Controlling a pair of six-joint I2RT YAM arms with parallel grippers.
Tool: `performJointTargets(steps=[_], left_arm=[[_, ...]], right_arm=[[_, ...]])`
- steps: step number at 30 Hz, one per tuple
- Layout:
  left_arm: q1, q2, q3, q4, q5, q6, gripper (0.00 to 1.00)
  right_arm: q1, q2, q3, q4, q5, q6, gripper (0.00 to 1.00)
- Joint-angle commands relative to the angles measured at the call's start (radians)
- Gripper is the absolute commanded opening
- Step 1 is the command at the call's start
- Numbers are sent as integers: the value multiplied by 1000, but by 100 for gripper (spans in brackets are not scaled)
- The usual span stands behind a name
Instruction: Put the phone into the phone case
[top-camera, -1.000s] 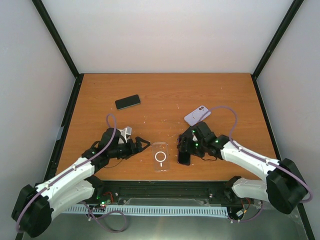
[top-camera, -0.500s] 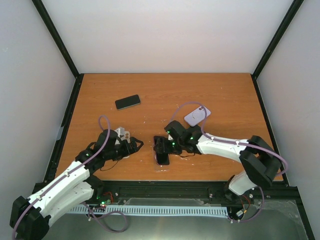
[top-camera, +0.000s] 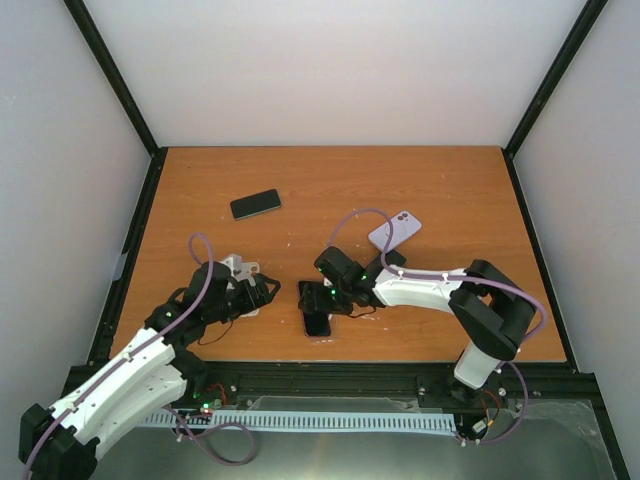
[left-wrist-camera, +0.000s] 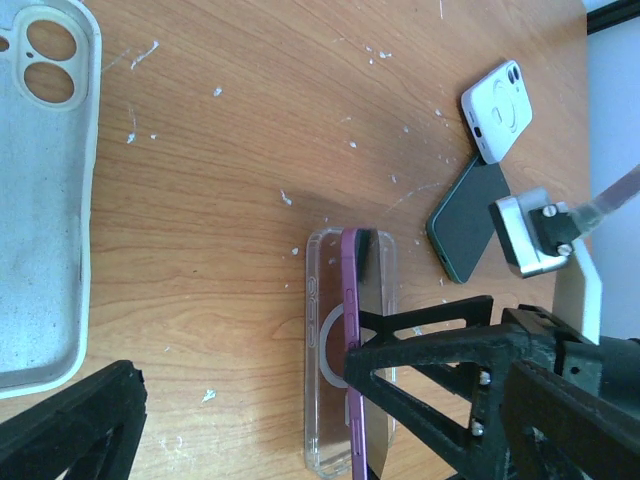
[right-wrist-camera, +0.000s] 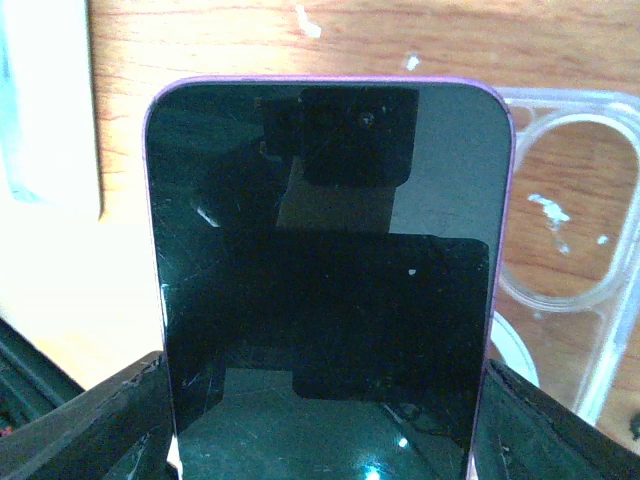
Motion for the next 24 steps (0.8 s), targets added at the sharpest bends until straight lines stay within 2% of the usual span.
performJointTargets(steps=[1,13,24], left_arm=[[6,-20,24,-28,-37,-4,96],[6,1,13,-12,-25,-3,96],[6,51,16,11,17,4,93]], right_arm=[[17,15,33,-24,37,37,63],[28,31,28,-91,97,94,69],[31,-22,21,-99,93,93,95]])
